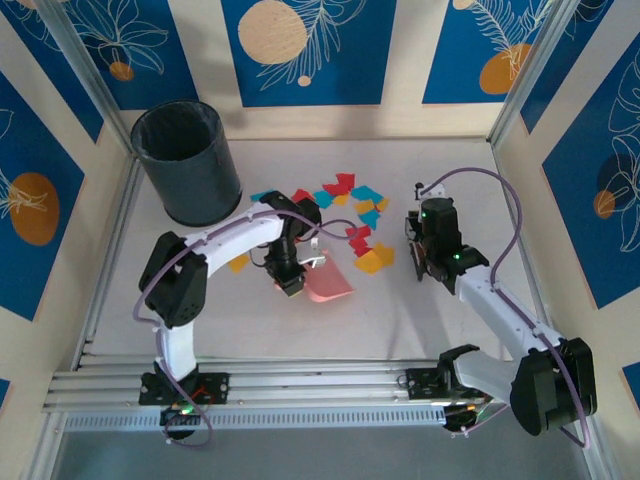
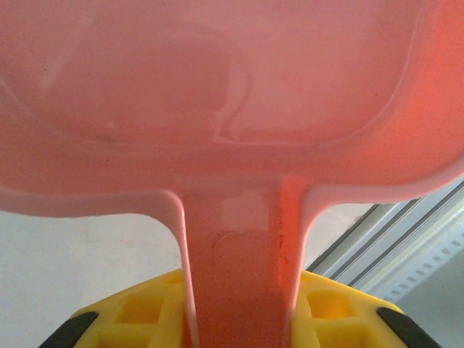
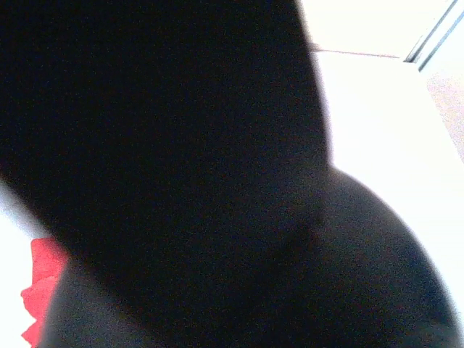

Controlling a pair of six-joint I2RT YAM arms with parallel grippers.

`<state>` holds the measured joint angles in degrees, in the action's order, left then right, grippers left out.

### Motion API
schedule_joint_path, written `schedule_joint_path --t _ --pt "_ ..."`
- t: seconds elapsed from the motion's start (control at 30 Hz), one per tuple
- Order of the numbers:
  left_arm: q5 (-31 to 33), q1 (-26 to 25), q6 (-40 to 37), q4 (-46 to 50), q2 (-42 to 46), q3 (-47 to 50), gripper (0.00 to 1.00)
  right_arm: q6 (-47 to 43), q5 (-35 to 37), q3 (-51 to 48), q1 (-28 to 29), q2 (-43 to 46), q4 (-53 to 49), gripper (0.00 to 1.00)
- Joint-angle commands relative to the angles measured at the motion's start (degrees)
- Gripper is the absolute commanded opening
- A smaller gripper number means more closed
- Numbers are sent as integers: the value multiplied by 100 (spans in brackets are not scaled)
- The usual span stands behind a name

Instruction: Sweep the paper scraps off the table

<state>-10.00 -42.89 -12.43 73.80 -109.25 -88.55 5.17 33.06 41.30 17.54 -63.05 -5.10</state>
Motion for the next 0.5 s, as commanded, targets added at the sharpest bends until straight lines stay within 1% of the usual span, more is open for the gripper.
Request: schedule_joint_path --t 0.0,0.2,0.47 --pt "-35 -77 -179 258 -228 -264 0 -79 81 113 98 -153 136 0" --pt "-85 -71 -228 302 -556 -565 0 -118 -105 141 275 -390 219 0" --pt "-127 -87 -275 345 -864 -835 0 -230 -597 149 443 -575 237 0"
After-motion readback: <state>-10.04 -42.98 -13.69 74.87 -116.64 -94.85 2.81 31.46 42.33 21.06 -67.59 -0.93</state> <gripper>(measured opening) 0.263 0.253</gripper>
